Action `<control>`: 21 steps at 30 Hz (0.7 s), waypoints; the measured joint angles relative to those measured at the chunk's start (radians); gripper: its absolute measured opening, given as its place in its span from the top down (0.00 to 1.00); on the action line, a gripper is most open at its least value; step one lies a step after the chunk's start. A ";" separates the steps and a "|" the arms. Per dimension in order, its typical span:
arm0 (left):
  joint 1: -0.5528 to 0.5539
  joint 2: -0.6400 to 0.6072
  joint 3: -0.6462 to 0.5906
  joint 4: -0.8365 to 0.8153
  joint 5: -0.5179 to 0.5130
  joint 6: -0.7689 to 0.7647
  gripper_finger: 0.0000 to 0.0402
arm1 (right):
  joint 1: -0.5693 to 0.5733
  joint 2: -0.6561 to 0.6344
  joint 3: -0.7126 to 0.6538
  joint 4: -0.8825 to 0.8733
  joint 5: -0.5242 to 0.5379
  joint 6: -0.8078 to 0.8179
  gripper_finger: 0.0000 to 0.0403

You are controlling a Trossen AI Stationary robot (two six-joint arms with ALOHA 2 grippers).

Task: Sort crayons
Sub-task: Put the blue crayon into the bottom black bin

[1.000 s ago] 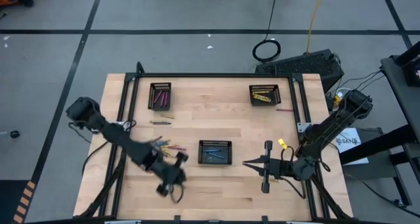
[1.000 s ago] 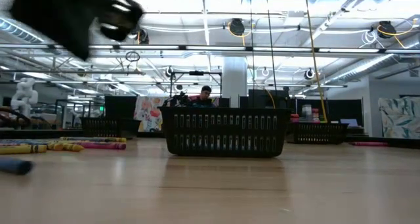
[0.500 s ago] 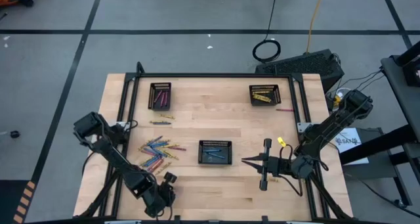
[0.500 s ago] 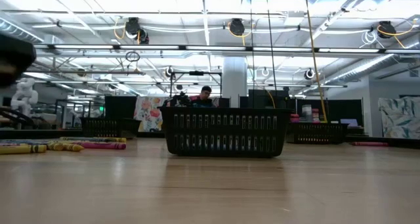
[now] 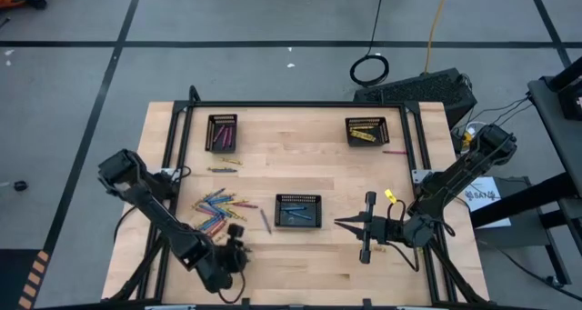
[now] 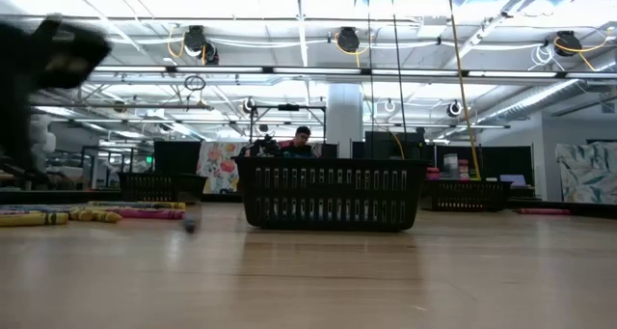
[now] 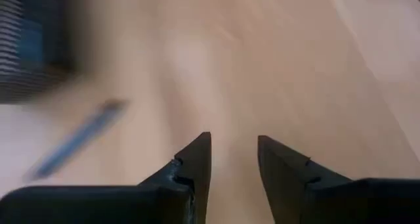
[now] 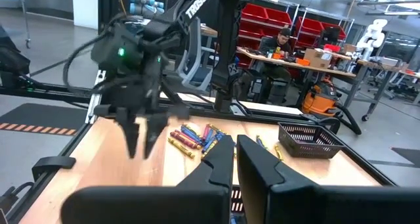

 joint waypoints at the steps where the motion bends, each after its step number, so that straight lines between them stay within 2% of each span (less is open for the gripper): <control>1: 0.004 -0.014 0.000 -0.019 -0.056 -0.017 0.70 | -0.002 0.000 0.000 0.000 0.000 0.000 0.98; 2: 0.013 -0.023 0.000 -0.041 -0.099 -0.025 0.70 | -0.003 0.000 0.000 0.000 0.000 0.000 0.98; 4: 0.063 -0.032 0.000 -0.073 -0.105 -0.022 0.70 | -0.005 0.000 0.000 0.000 0.000 0.000 0.98; 9: 0.230 -0.016 -0.016 -0.015 0.018 0.081 0.67 | -0.007 0.000 0.000 -0.001 -0.001 0.010 0.98; 12: 0.304 -0.010 -0.038 0.051 0.030 0.134 0.63 | -0.007 0.000 0.000 -0.001 -0.001 0.010 0.98; 15: 0.360 -0.011 -0.056 0.091 0.034 0.123 0.58 | -0.007 0.000 0.000 -0.002 -0.004 0.011 0.98; 21: 0.416 0.003 -0.068 0.247 0.126 0.050 0.49 | -0.007 0.000 0.000 -0.013 -0.004 0.025 0.98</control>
